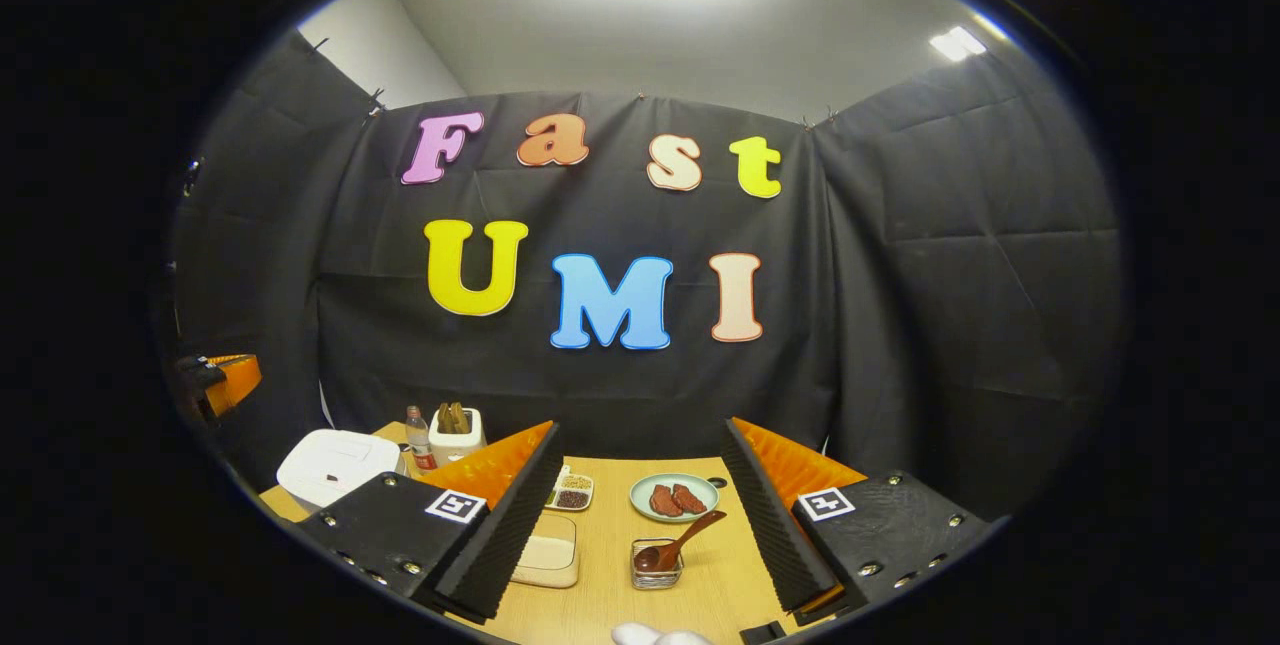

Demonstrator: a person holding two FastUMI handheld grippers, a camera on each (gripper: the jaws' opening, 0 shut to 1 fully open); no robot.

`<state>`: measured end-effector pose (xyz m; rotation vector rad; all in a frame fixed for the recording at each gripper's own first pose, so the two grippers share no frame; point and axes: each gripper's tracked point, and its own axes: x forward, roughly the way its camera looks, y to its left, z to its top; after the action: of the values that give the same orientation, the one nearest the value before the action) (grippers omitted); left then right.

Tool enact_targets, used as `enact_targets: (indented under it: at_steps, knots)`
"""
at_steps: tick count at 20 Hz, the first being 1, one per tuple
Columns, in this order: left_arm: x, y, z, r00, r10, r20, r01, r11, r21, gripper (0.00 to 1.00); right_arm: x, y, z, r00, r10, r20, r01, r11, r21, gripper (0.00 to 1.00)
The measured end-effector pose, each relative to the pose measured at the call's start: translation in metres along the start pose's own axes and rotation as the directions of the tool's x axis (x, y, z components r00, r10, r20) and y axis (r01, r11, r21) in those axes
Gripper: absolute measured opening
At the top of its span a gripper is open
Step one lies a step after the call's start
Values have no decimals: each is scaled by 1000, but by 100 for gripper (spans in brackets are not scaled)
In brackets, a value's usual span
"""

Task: Close the left gripper, press the button to open the rice cooker; take a wooden spoon from the chopstick holder with the right hand, scoop a spoonful of rice and pour it into the rice cooker, then put the wooden spoon back into the chopstick holder.

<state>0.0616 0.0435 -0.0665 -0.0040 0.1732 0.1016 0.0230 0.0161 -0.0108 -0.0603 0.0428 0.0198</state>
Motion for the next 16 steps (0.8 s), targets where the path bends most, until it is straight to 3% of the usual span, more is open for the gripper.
enact_targets:
  at_steps: [4,9,16]
  knots:
    - [55,19,-93,977,51,-207,-56,998,-17,8,2,7,-8,999,4,-35,-5,999,-41,98]
    - [105,41,-182,941,96,-326,-105,994,-12,8,6,17,-23,997,6,-82,-15,994,-106,98]
    - [123,47,-233,900,122,-418,-132,991,4,8,10,26,-35,991,13,-133,-29,992,-120,98]
